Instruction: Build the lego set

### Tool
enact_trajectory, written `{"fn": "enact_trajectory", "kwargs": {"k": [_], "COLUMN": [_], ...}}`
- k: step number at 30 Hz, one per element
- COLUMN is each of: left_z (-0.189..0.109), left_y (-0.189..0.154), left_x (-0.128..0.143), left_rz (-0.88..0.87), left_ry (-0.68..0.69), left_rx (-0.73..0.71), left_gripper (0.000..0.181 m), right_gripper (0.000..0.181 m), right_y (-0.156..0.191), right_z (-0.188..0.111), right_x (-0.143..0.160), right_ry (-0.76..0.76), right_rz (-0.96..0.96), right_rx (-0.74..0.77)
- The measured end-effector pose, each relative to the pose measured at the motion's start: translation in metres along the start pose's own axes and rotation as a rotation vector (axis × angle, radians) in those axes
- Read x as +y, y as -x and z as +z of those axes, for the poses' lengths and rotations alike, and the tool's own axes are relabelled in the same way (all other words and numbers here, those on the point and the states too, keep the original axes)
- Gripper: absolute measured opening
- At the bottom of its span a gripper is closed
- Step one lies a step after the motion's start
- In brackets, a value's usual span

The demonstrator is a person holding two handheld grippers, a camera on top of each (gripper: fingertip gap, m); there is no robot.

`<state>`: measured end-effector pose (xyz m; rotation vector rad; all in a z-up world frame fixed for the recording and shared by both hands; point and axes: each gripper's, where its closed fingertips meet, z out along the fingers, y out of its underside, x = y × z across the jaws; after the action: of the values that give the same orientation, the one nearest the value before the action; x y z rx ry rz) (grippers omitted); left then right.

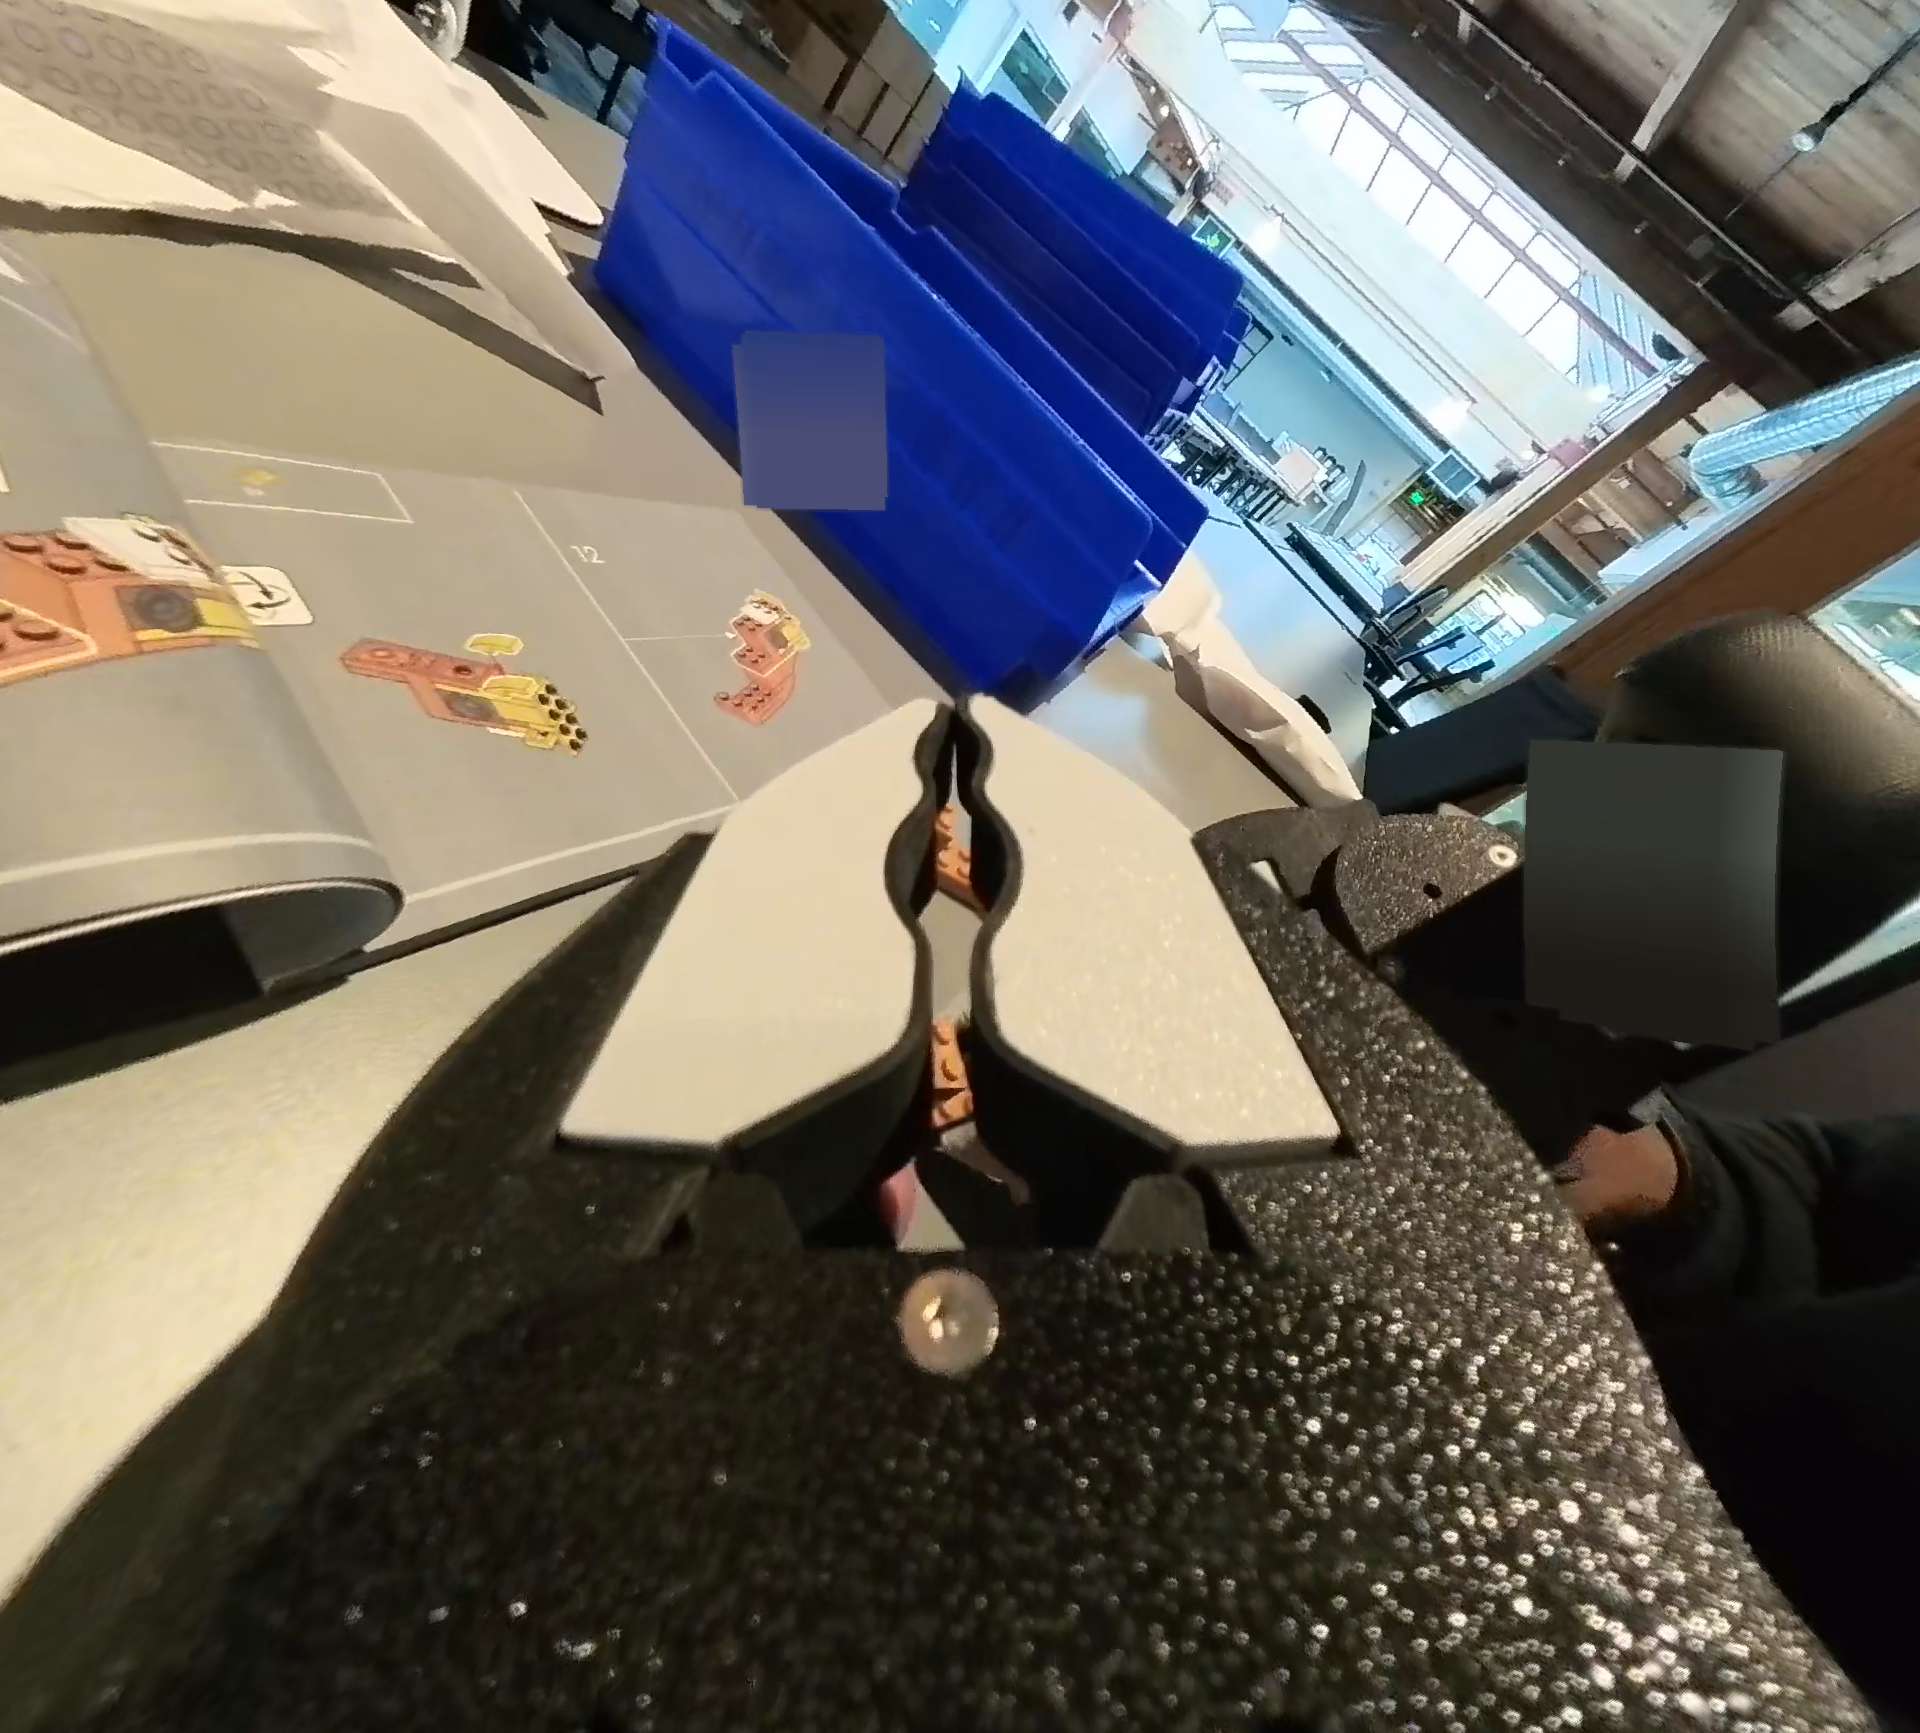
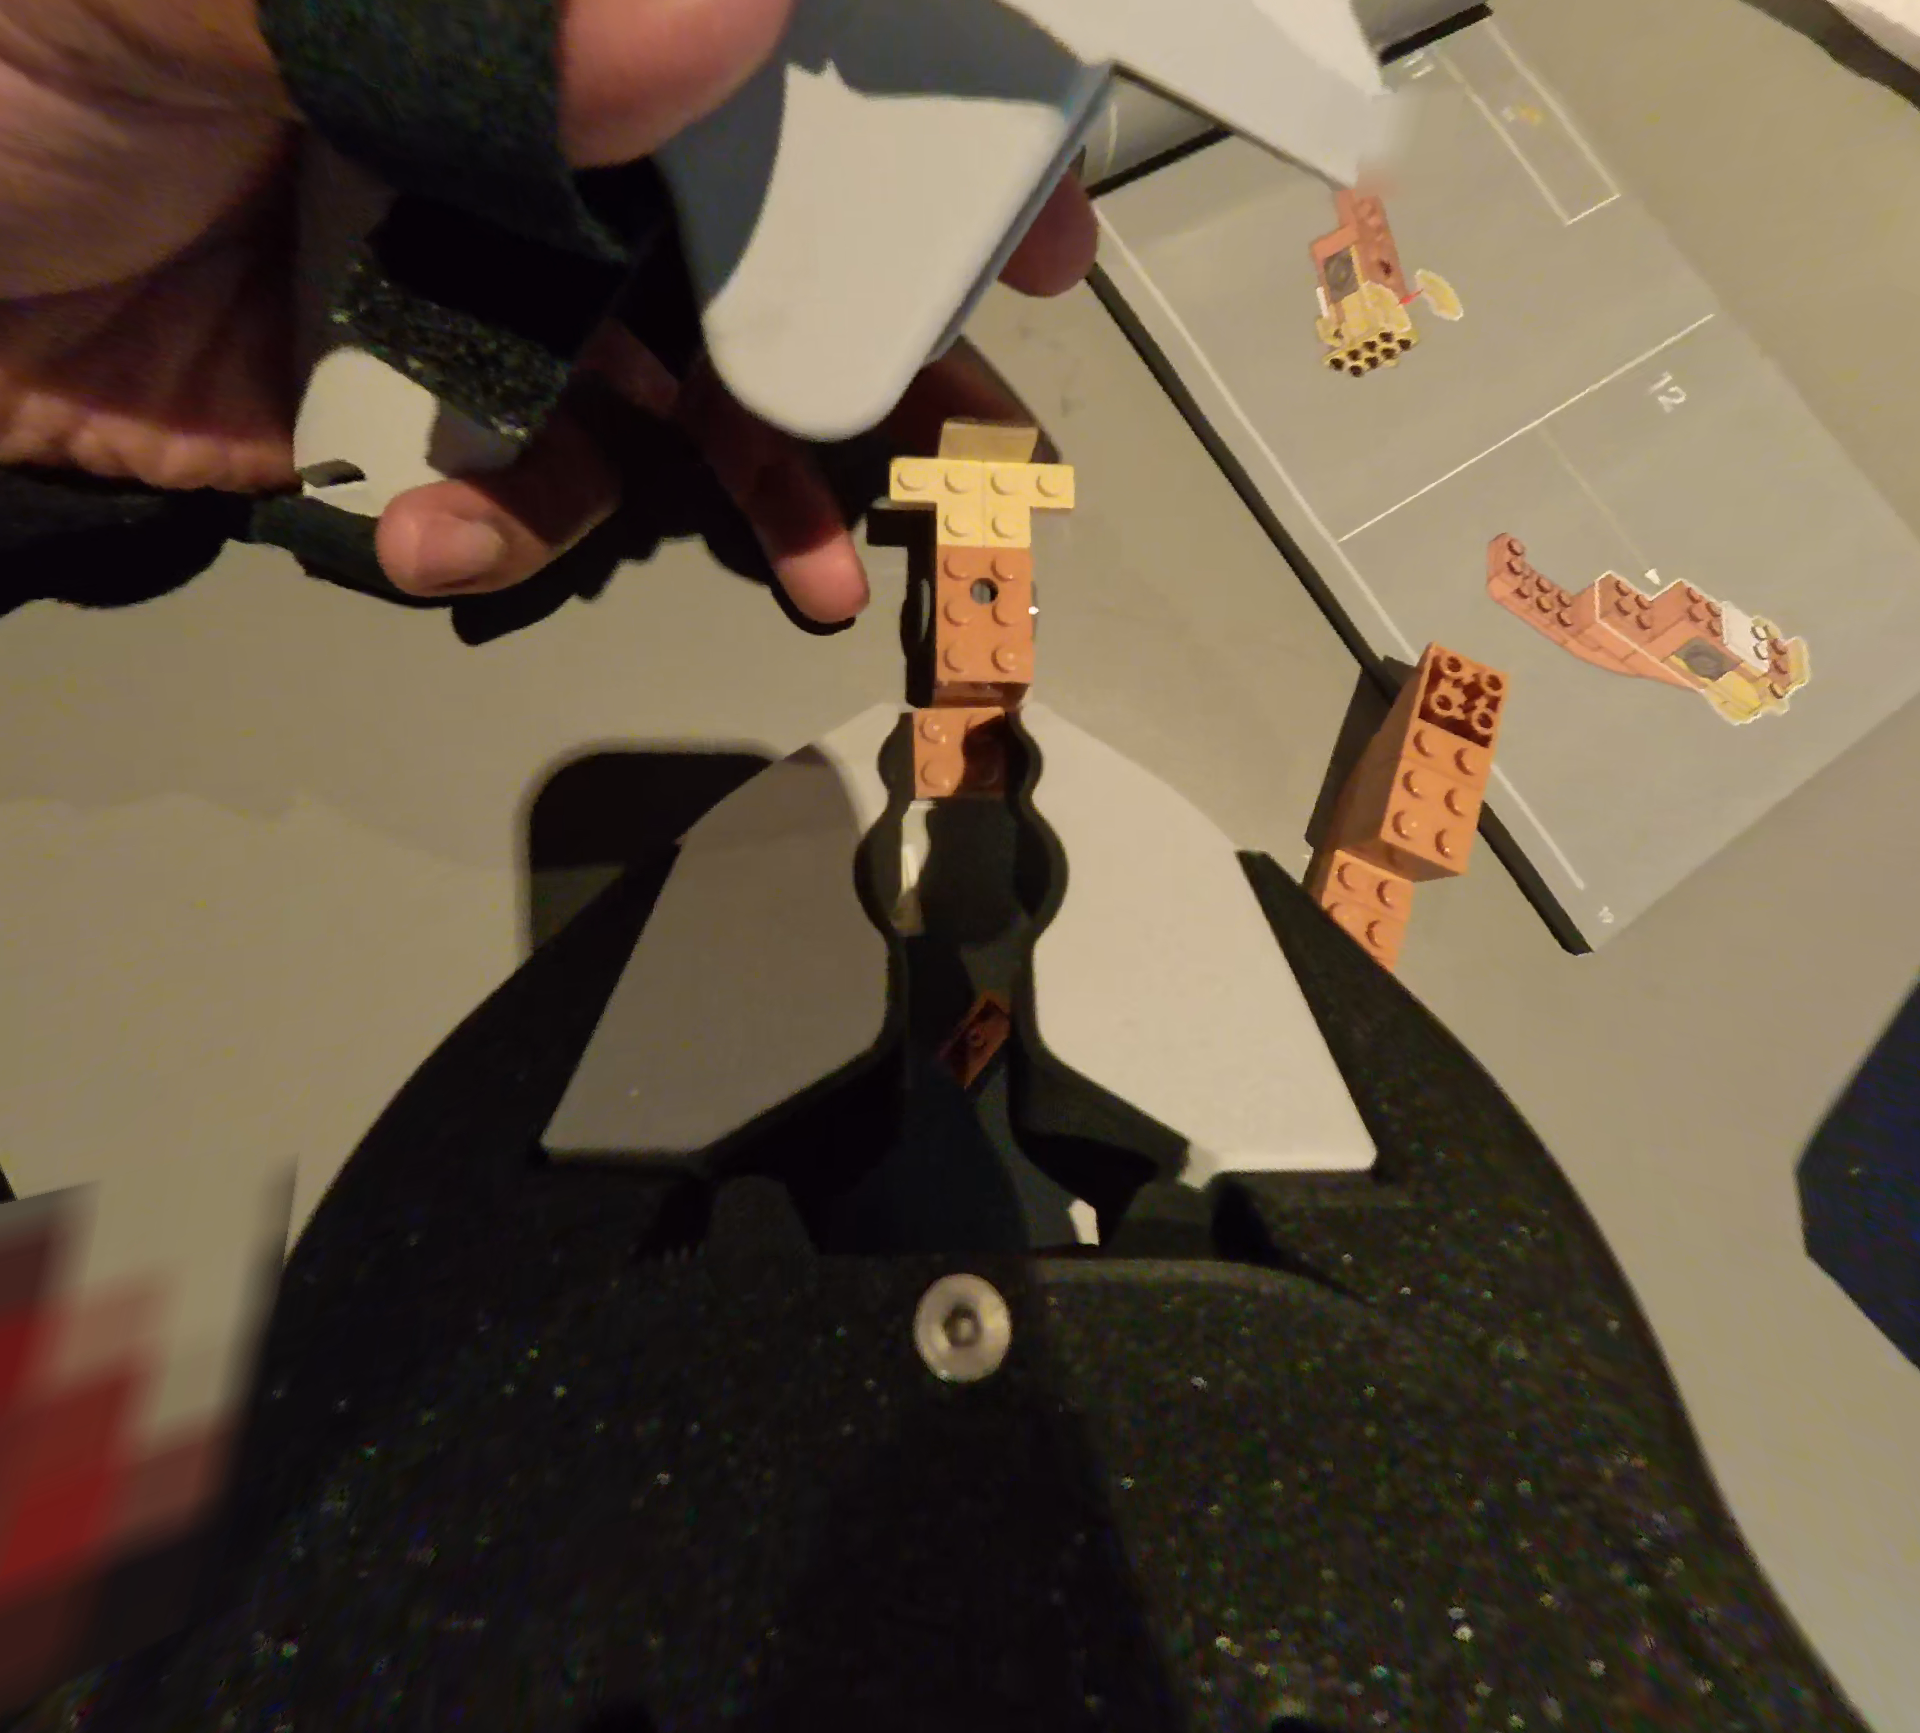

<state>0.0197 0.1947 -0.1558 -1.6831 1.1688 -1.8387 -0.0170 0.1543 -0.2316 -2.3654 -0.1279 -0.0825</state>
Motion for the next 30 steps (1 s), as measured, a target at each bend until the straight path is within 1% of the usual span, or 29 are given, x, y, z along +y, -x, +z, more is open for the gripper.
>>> {"fn": "enact_trajectory", "kwargs": {"k": [17, 23, 24, 25, 27, 28, 30], "left_z": [0.003, 0.001, 0.000, -0.001, -0.008, -0.012, -0.021], "left_y": [0.002, 0.000, -0.001, -0.002, -0.003, -0.004, -0.009], "left_x": [0.003, 0.001, 0.000, -0.002, -0.006, -0.007, -0.003], "left_rz": [-0.013, -0.007, 0.003, 0.028, 0.140, 0.219, 0.417], "left_ry": [0.030, 0.017, 0.013, 0.012, 0.037, 0.068, 0.174], "left_rx": [-0.006, 0.002, 0.006, 0.008, 0.012, 0.017, 0.062], "left_gripper": [0.000, 0.000, 0.000, 0.000, 0.003, 0.008, 0.018], "right_gripper": [0.017, 0.026, 0.030, 0.032, 0.033, 0.034, 0.034], "right_y": [-0.003, -0.003, -0.002, -0.001, 0.001, 0.004, 0.009], "right_z": [0.006, 0.004, 0.003, 0.001, -0.007, -0.012, -0.024], "right_x": [0.003, 0.004, 0.004, 0.004, 0.001, 0.000, -0.004], "right_ry": [0.017, 0.011, 0.011, 0.008, -0.022, -0.041, -0.088], "right_rz": [-0.001, -0.023, -0.024, -0.028, -0.035, -0.038, -0.045], "right_rx": [-0.048, -0.041, -0.041, -0.043, -0.056, -0.070, -0.109]}}
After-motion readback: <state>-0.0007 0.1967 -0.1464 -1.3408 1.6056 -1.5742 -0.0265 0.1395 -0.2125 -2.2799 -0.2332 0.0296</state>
